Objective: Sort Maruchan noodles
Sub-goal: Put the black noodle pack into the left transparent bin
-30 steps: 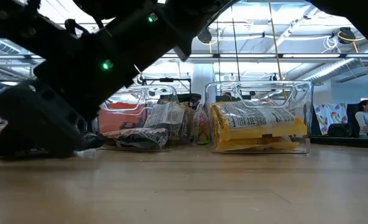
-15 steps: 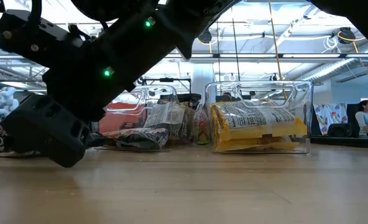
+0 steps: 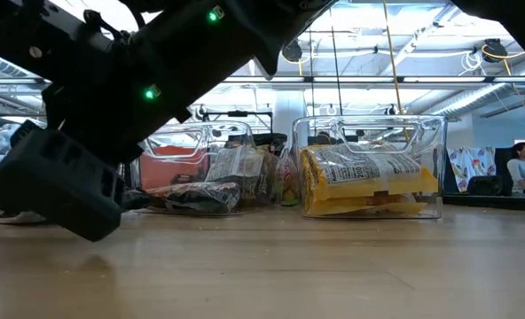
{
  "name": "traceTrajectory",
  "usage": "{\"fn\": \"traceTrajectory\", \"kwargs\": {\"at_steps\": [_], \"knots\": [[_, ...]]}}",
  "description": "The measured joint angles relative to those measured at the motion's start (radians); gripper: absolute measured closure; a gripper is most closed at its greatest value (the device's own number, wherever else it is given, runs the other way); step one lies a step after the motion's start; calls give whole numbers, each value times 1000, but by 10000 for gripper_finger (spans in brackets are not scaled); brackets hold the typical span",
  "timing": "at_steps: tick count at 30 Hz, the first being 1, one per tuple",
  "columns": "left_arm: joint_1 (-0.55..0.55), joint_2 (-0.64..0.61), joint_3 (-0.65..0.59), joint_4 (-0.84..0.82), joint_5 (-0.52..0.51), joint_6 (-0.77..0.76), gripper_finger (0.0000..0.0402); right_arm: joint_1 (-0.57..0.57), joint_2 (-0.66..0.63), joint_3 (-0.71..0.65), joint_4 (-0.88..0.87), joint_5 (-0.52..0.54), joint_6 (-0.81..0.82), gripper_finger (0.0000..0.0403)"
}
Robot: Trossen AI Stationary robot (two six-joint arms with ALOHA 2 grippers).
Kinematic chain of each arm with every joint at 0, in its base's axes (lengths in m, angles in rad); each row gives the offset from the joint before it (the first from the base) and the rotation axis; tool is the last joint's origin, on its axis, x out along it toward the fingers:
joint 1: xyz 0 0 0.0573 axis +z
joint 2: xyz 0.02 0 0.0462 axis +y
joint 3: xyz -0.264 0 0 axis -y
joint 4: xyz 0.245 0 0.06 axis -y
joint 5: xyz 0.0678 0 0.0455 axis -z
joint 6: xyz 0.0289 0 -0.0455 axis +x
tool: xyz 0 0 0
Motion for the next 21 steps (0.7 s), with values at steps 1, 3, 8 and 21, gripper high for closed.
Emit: {"fn": "traceTrajectory", "kwargs": {"at_steps": [1, 3, 8, 21], "knots": [[0, 0, 0, 0, 0, 0, 396, 0, 0, 0, 0, 1, -6, 291], [0, 0, 0, 0, 0, -2, 396, 0, 0, 0, 0, 25, -16, 291], [0, 0, 0, 0, 0, -3, 396, -5, 0, 0, -1, 81, -24, 291], [0, 0, 0, 0, 0, -4, 396, -55, 0, -2, 1, 73, -14, 291]]}}
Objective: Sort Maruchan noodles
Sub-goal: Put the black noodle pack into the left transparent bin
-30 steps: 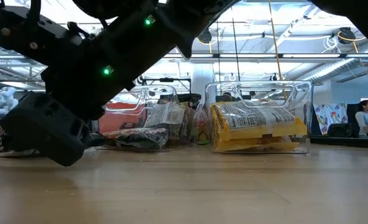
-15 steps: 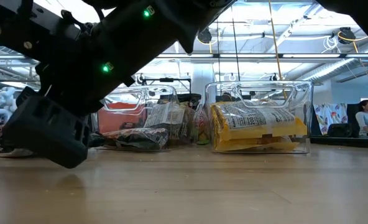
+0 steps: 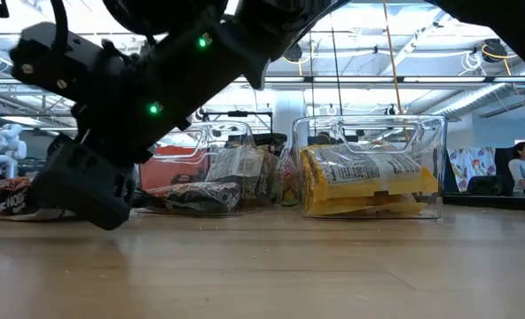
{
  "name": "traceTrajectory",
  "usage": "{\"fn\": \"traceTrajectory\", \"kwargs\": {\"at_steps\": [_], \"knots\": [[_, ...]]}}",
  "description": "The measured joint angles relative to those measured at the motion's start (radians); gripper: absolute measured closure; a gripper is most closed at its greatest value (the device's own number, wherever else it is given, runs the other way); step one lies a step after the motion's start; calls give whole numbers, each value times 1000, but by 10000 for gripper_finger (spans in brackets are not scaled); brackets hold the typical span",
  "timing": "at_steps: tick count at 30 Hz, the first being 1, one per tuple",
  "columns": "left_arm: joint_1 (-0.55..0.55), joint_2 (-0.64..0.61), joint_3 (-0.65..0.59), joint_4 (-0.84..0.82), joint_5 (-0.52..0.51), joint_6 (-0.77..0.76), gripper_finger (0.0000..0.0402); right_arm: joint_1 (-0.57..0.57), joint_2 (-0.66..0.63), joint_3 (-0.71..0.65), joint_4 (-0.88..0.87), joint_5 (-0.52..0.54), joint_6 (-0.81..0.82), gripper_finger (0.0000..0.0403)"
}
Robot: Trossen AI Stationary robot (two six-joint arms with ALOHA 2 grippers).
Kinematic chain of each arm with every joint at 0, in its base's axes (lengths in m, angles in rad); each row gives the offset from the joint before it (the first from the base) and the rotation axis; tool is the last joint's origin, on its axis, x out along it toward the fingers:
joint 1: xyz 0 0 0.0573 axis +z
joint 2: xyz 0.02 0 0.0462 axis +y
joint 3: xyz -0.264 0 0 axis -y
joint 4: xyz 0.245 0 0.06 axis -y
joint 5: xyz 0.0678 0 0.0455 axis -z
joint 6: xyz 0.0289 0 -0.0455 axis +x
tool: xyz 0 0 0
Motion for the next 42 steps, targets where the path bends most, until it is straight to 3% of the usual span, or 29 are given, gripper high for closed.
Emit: {"fn": "traceTrajectory", "kwargs": {"at_steps": [4, 7, 13, 24, 31, 42], "knots": [[0, 0, 0, 0, 0, 0, 396, -19, -1, -27, 6, -7, 67, 291], [0, 1, 0, 0, 0, 0, 396, -29, -5, -57, 23, -70, 120, 291], [0, 1, 0, 0, 0, 0, 396, -31, -8, -97, 87, -106, 114, 297], [0, 1, 0, 0, 0, 0, 396, -47, -2, -100, 114, -109, 310, 398], [0, 1, 0, 1, 0, -15, 396, -49, -7, -100, 108, -112, 326, 401], [0, 1, 0, 2, 0, -24, 396, -36, -135, -99, 69, -101, 287, 403]]}}
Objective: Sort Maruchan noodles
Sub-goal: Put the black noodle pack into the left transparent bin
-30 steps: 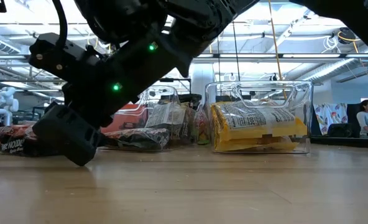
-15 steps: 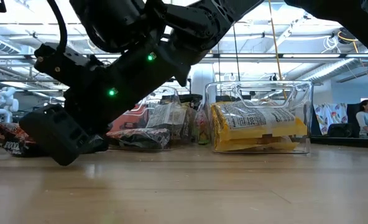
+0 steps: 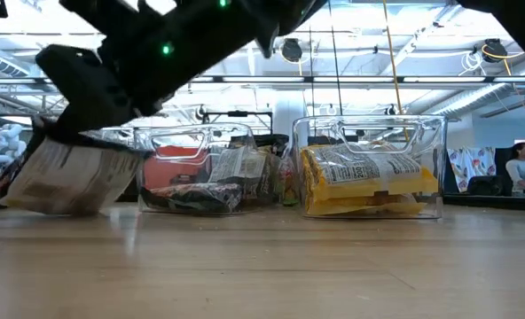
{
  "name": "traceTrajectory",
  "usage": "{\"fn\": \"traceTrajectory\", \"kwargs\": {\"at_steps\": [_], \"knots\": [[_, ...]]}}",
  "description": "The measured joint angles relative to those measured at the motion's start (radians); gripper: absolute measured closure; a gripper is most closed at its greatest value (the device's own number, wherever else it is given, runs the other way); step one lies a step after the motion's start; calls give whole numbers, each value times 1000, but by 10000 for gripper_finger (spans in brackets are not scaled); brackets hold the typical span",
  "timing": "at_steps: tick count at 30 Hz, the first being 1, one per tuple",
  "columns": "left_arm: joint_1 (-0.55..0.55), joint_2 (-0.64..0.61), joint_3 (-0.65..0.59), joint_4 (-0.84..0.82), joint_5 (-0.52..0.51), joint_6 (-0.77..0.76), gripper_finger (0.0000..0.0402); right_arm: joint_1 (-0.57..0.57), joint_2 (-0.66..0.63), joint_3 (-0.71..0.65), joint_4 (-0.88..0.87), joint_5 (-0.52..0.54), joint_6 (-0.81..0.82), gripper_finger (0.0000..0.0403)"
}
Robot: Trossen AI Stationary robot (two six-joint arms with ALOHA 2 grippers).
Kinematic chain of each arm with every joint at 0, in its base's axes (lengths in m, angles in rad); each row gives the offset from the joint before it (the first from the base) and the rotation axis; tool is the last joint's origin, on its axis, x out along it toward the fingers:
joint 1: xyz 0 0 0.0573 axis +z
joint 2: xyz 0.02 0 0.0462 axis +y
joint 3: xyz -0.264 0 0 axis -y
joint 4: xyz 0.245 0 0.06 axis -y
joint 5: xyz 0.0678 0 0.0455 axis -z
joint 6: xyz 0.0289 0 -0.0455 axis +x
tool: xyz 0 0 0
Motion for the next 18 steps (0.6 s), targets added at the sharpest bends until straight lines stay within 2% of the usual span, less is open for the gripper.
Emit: {"fn": "traceTrajectory", "kwargs": {"at_steps": [3, 8, 15, 18], "knots": [[0, 0, 0, 2, 0, 0, 396, 4, -22, 0, -19, 5, -5, 403], [0, 0, 0, 2, 0, -1, 396, 14, -57, 0, -25, 79, -38, 403], [0, 0, 0, 3, 0, -4, 396, 21, -106, 0, -27, 84, -51, 403], [0, 0, 0, 3, 0, -4, 396, 25, -127, 0, -30, 131, -69, 403]]}}
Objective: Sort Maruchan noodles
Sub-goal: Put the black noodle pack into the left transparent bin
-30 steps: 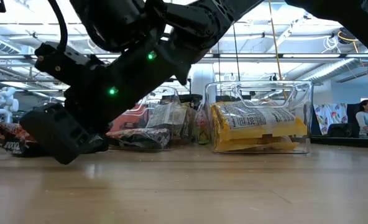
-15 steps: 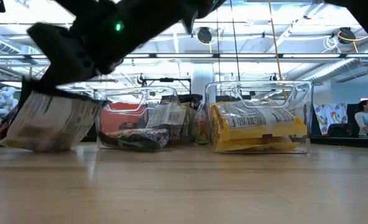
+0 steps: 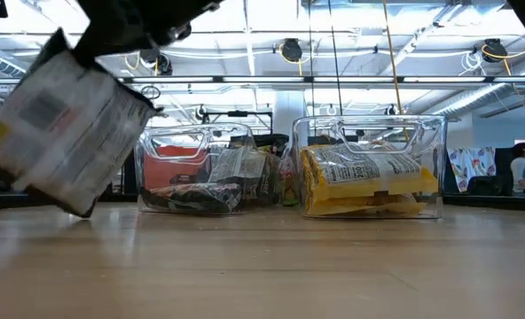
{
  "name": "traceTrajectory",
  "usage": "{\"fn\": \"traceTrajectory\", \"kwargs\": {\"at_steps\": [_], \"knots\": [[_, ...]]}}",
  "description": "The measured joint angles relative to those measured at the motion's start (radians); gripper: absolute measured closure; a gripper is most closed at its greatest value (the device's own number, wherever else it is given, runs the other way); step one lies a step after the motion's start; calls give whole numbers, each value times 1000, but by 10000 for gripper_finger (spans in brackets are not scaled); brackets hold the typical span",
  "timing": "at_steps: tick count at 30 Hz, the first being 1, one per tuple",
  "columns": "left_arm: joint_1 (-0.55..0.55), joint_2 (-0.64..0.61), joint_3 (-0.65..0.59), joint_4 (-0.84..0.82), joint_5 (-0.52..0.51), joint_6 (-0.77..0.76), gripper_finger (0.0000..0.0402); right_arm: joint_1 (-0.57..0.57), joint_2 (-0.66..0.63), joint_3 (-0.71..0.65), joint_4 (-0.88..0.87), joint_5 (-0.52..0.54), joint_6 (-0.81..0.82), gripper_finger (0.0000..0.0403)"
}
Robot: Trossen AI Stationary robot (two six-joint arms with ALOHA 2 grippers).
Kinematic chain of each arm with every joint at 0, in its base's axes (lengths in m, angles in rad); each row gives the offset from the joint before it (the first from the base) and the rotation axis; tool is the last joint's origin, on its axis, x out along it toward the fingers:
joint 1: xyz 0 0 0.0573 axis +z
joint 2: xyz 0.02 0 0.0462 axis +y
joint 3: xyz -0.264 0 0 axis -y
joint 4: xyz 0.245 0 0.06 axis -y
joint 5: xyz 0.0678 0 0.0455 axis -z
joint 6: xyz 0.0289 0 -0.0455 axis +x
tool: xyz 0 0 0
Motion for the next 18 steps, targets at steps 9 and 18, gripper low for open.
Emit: {"fn": "traceTrajectory", "kwargs": {"at_steps": [9, 18], "knots": [[0, 0, 0, 0, -5, 0, 396, 11, -88, 0, 3, 73, -103, 403], [0, 0, 0, 0, -8, -4, 396, 13, -173, 0, -19, 184, -191, 403]]}}
